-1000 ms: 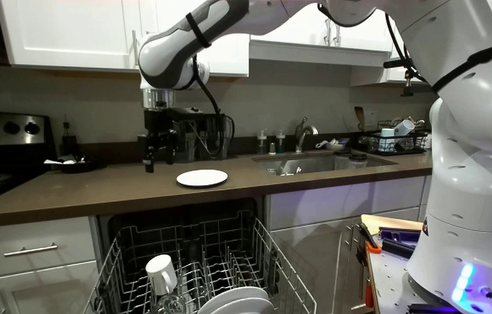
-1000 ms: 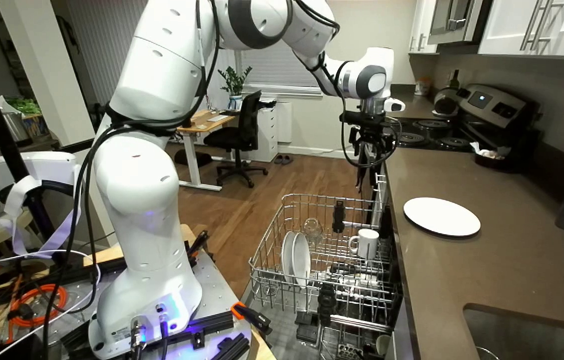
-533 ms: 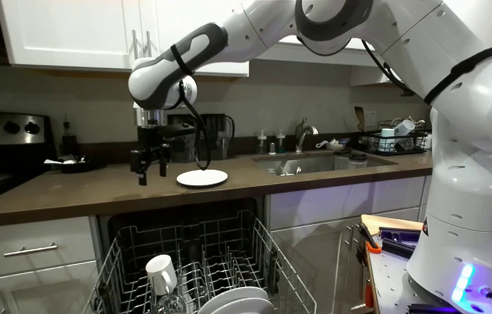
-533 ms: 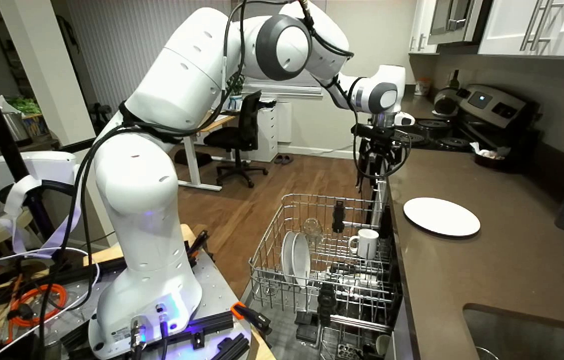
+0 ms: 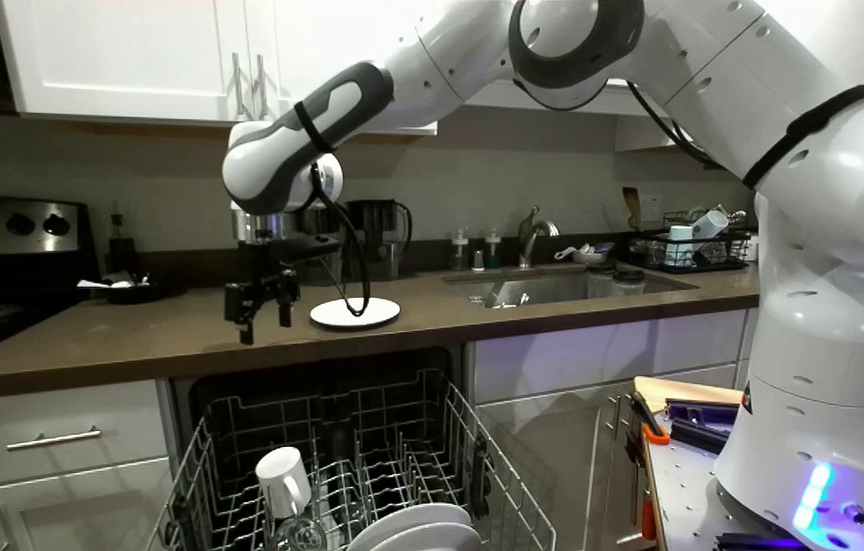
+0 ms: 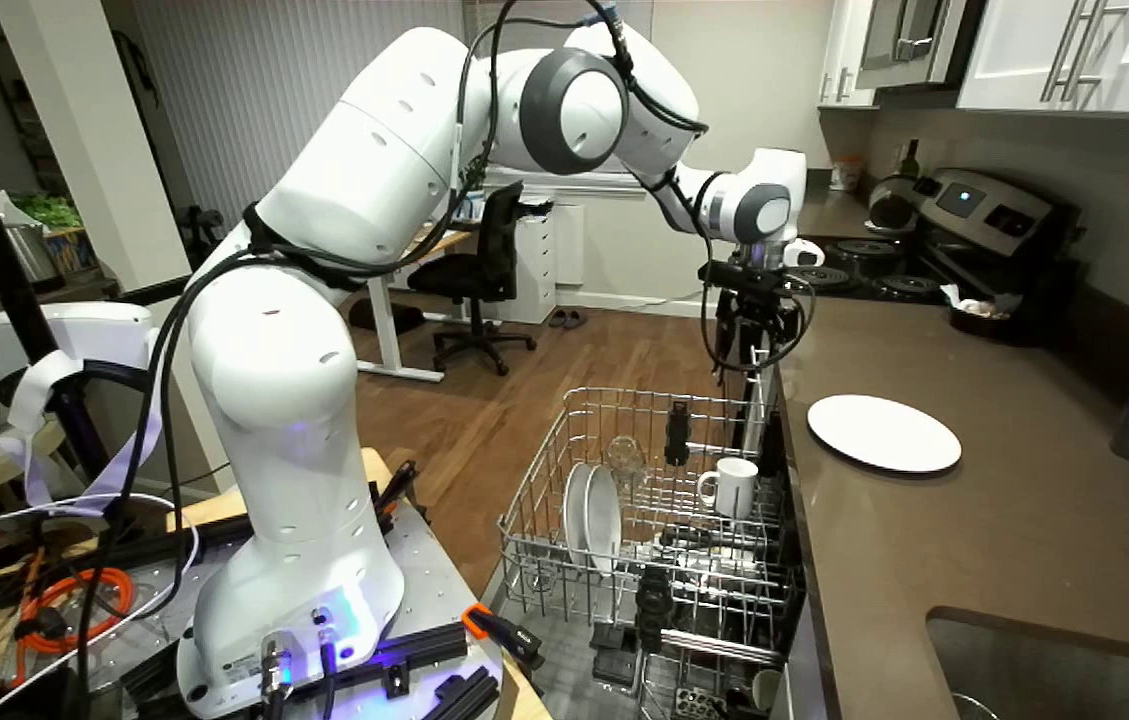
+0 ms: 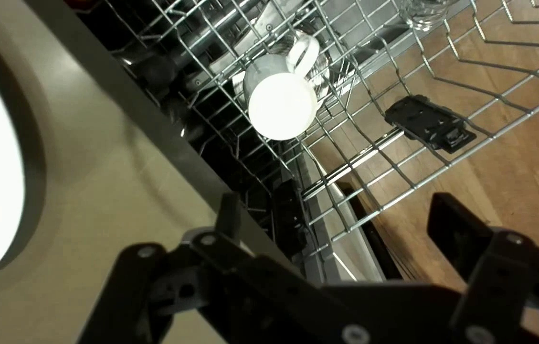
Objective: Move the white cup towards you
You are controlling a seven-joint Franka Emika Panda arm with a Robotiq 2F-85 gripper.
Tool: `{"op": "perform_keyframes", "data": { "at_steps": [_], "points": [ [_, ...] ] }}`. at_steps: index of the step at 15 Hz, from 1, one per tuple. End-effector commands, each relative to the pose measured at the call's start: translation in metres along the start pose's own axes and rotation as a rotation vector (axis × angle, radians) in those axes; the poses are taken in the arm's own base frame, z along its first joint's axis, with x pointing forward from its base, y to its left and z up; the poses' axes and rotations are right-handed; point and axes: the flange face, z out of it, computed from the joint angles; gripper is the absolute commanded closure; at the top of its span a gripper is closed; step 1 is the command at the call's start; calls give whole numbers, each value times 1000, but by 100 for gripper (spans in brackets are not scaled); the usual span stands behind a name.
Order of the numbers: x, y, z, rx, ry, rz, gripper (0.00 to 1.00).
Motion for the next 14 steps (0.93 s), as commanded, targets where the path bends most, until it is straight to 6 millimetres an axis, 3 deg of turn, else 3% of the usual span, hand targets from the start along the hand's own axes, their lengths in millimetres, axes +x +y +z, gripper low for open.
{"op": "perform_keyframes", "data": {
  "at_steps": [1, 8, 14],
  "points": [
    [1, -24, 40, 15, -30, 45, 0],
    [-6, -73, 88, -32, 6, 303, 0],
    [-14, -76, 158, -102, -41, 503, 0]
  ]
}}
